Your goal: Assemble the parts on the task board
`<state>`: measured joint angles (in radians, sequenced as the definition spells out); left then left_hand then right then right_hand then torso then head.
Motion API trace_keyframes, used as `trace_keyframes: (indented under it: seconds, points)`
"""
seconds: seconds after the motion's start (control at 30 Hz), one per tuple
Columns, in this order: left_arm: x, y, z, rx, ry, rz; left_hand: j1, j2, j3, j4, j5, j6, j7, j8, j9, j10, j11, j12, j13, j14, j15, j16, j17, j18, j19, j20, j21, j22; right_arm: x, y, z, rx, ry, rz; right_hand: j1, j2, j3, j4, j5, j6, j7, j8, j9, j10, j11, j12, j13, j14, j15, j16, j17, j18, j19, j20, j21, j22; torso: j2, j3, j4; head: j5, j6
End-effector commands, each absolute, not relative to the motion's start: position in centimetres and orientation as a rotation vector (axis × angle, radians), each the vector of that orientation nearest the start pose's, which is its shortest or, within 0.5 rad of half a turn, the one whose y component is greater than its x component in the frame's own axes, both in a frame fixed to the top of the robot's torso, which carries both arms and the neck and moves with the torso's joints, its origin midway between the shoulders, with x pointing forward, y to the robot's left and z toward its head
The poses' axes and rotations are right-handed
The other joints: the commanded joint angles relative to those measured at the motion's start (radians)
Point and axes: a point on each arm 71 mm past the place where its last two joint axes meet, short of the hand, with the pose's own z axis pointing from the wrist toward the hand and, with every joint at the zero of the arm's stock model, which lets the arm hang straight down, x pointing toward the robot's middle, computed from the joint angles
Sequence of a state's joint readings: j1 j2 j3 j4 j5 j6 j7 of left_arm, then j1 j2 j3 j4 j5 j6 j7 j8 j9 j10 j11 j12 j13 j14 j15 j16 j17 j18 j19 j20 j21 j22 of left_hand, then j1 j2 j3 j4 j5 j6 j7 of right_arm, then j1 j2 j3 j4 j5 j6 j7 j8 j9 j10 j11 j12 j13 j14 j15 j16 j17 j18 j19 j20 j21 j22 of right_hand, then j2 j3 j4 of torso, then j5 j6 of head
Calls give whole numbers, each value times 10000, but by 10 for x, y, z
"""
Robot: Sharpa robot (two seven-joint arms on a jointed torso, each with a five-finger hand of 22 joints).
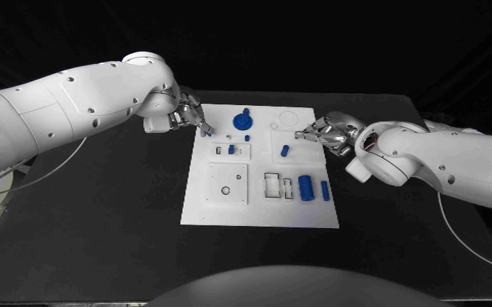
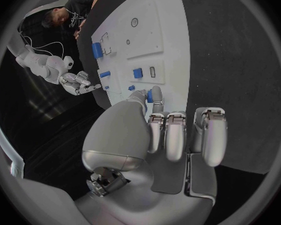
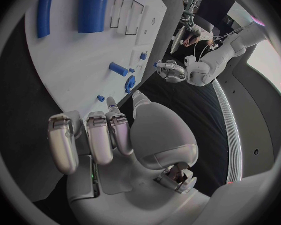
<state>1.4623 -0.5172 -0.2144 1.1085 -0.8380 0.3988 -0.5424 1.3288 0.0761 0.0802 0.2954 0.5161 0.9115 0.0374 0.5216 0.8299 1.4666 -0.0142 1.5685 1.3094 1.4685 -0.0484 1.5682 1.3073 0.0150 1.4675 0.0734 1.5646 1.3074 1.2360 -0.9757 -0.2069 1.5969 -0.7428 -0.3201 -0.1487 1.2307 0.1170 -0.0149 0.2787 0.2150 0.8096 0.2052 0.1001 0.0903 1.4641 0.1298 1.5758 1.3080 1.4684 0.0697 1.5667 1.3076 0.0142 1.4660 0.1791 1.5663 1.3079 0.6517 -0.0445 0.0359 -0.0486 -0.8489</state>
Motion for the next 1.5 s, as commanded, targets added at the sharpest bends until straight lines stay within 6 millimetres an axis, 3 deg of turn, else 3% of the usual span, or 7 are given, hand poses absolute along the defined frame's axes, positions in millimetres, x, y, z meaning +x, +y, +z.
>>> trace_keyframes:
  seconds: [0.03, 0.8, 1.5]
  points:
    - [552, 174, -175, -1409, 25440, -2430, -43, -25, 63, -8, 50, 90, -9, 26, 7, 1042, -41, 23, 2614, 1023, -68, 26, 2634, -150, 1033, -48, 62, 2634, 451, -258, -237, 5960, 19925, 7716, 19, 50, -40, -38, 64, -44, 29, 64, 13, 1067, 67, -50, 2628, 1024, 64, 41, 2631, -142, 1048, 37, 45, 2629, 7, 0, -7, 41, -1]
    - [544, 157, -183, -977, 25999, -2011, 6, -56, 195, -16, 192, 120, -27, -29, -4, 1042, -60, 23, 2614, 1023, -80, 26, 2634, -150, 1033, -58, 62, 2634, 451, -256, -237, 5921, 19908, 7778, 34, 58, -37, -49, 79, -47, 33, 69, 15, 1067, 71, -50, 2628, 1024, 69, 41, 2631, -142, 1048, 43, 45, 2629, 18, -6, -14, 111, 32]
    - [542, 148, -197, -575, 26006, -1656, 53, -50, 301, -16, 218, 94, -18, -76, -11, 1042, -56, 23, 2614, 1023, -84, 26, 2634, -150, 1033, -63, 62, 2634, 450, -255, -237, 5904, 19879, 7826, 34, 58, -37, -49, 79, -47, 33, 69, 15, 1067, 71, -50, 2628, 1024, 69, 41, 2631, -142, 1048, 43, 45, 2629, 12, -10, -5, 122, -41]
